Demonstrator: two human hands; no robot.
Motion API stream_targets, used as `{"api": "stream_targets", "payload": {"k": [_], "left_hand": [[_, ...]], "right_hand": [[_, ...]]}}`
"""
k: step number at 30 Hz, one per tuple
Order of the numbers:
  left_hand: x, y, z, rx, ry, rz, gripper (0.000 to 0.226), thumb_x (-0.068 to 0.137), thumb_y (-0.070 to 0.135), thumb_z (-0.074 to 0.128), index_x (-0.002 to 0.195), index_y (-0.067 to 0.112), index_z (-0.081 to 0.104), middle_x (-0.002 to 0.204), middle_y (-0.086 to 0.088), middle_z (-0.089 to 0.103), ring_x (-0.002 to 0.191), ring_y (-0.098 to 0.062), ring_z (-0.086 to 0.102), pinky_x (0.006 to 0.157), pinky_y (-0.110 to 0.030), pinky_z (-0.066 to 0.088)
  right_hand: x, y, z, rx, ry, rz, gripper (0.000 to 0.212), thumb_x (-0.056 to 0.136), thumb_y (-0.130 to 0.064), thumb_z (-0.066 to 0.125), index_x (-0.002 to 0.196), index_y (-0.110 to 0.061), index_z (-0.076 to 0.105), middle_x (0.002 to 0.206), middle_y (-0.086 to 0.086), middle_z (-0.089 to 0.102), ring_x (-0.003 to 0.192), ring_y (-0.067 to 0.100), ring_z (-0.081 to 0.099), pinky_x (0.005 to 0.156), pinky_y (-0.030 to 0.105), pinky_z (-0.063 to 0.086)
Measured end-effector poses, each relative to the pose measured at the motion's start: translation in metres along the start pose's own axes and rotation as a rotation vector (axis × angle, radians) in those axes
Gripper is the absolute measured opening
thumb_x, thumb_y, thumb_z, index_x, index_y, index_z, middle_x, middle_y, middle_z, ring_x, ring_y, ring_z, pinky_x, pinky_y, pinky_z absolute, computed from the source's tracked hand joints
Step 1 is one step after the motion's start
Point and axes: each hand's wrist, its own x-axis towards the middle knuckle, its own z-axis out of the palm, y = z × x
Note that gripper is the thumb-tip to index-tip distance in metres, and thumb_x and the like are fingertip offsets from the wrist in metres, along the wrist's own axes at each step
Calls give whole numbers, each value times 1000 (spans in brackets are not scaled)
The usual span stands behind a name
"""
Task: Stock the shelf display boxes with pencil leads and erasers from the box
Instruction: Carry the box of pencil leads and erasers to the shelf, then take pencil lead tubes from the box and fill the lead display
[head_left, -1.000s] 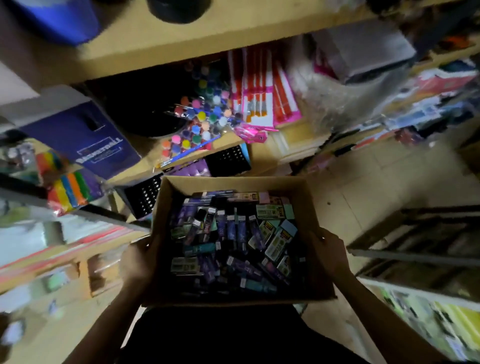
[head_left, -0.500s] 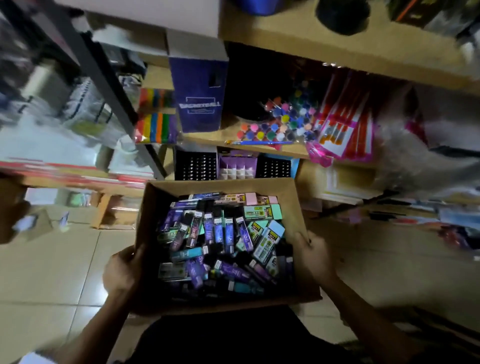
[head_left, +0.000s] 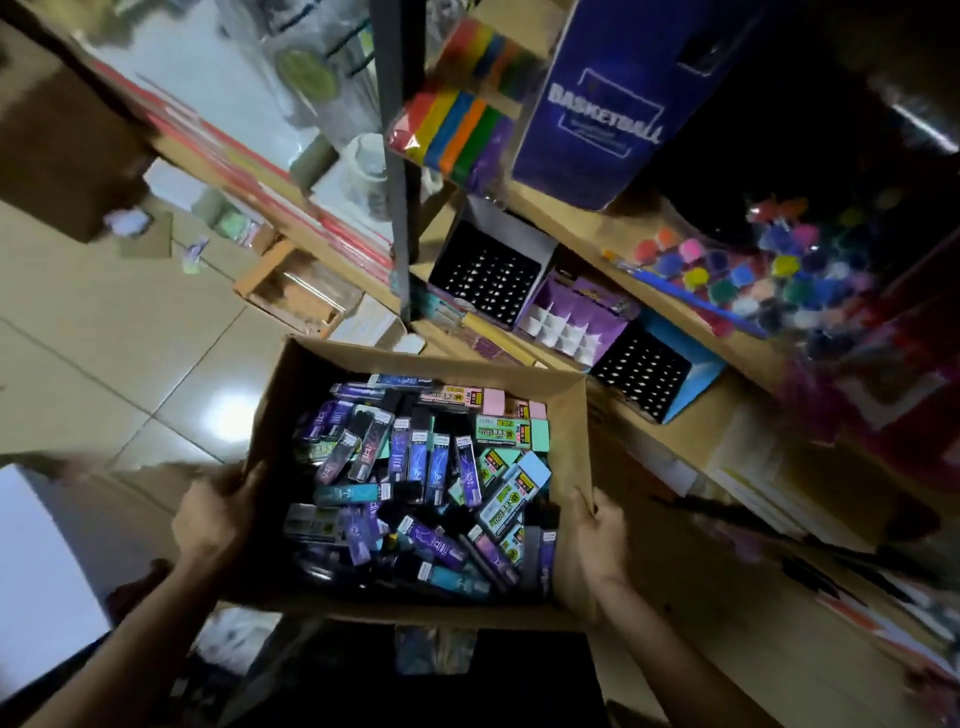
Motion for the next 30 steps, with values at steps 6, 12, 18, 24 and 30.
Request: {"api": "stream_targets", "payload": {"k": [6, 12, 18, 24, 30], "left_hand": [[36, -25, 77, -71, 11, -104, 30, 93, 33, 56, 98, 8, 72, 86, -21, 70, 84, -35, 66, 69, -39, 45], [106, -62, 173, -142, 39, -203, 35, 92, 38, 57, 110, 10, 69, 97, -22, 70, 96, -37, 65, 81, -42, 49], [174, -100, 275, -202, 99, -227, 33, 93, 33, 57, 114, 9, 67, 101, -26, 68, 100, -40, 63, 81, -40, 46], [222, -131, 374, -268, 146, -297, 31, 95, 29, 54, 116, 9, 66, 104, -24, 68, 99, -39, 63, 77, -35, 43], [266, -166, 434, -275, 161, -270, 31, 94, 36, 53, 110, 14, 69, 97, -22, 70, 91, -36, 65, 80, -36, 49]], "right_hand": [[74, 47, 39, -84, -18, -30, 23, 96, -17, 49, 74, -12, 52, 62, 1, 51, 56, 16, 47, 47, 15, 36], [157, 108, 109, -63, 35, -5, 22, 96, -21, 51, 79, -7, 55, 70, 7, 56, 64, 17, 51, 58, 29, 39], [242, 166, 176, -23, 52, -26, 18, 96, -12, 50, 80, -4, 54, 74, 9, 54, 67, 18, 49, 56, 22, 37], [314, 222, 240, 14, 151, -51, 17, 95, -6, 48, 88, 4, 60, 79, 14, 58, 72, 22, 51, 62, 28, 37], [358, 285, 287, 78, 140, -14, 22, 96, -16, 49, 93, 2, 60, 86, 17, 62, 80, 27, 57, 73, 36, 44]]}}
